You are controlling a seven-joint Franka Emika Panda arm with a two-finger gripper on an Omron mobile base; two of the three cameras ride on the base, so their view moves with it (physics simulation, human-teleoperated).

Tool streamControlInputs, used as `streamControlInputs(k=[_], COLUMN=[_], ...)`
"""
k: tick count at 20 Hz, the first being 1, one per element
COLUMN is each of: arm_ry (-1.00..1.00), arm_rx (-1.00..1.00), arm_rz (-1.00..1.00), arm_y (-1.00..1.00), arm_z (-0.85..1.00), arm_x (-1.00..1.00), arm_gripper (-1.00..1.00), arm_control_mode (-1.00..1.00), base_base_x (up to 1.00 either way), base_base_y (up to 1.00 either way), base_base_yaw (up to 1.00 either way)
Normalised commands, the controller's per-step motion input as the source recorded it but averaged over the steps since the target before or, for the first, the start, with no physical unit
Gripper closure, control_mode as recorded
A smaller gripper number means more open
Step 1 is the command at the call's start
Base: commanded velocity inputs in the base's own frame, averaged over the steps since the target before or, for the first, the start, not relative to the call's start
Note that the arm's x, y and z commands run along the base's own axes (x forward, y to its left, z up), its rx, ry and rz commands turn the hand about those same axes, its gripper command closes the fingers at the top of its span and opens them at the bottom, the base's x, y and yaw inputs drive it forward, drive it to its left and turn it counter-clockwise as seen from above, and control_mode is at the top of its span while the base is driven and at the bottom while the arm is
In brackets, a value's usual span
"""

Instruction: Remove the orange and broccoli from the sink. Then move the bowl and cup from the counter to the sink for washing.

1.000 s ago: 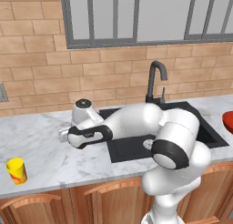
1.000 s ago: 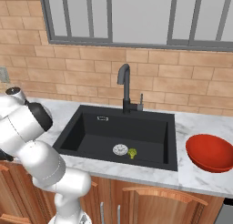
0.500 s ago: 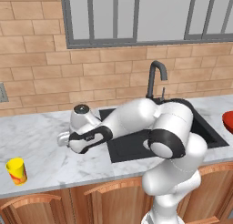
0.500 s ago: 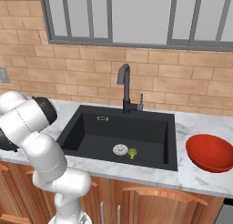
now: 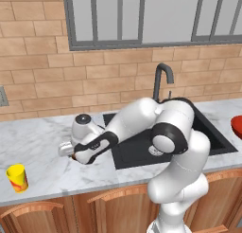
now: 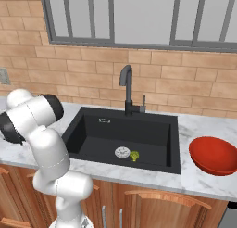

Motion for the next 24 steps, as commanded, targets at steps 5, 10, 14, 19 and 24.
streamControlInputs(k=[5,10,14,19,24], arm_ry=[0.00,0.00,0.00,0.00,0.00], arm_rx=[0.00,0.00,0.00,0.00,0.00], arm_rz=[-0.01,-0.01,-0.02,-0.02,-0.03], arm_y=[0.12,0.09,0.04,0.02,-0.01], arm_z=[-0.23,-0.23,-0.21,-0.16,-0.04], arm_x=[0.01,0.00,0.00,0.00,-0.02], arm_gripper=[-1.00,-1.00,-1.00,-1.00,-1.00], arm_control_mode=[-1.00,-1.00,-1.00,-1.00,-1.00], base_base_x=[0.00,0.00,0.00,0.00,0.00], base_base_y=[0.00,0.00,0.00,0.00,0.00], base_base_yaw=[0.00,0.00,0.00,0.00,0.00])
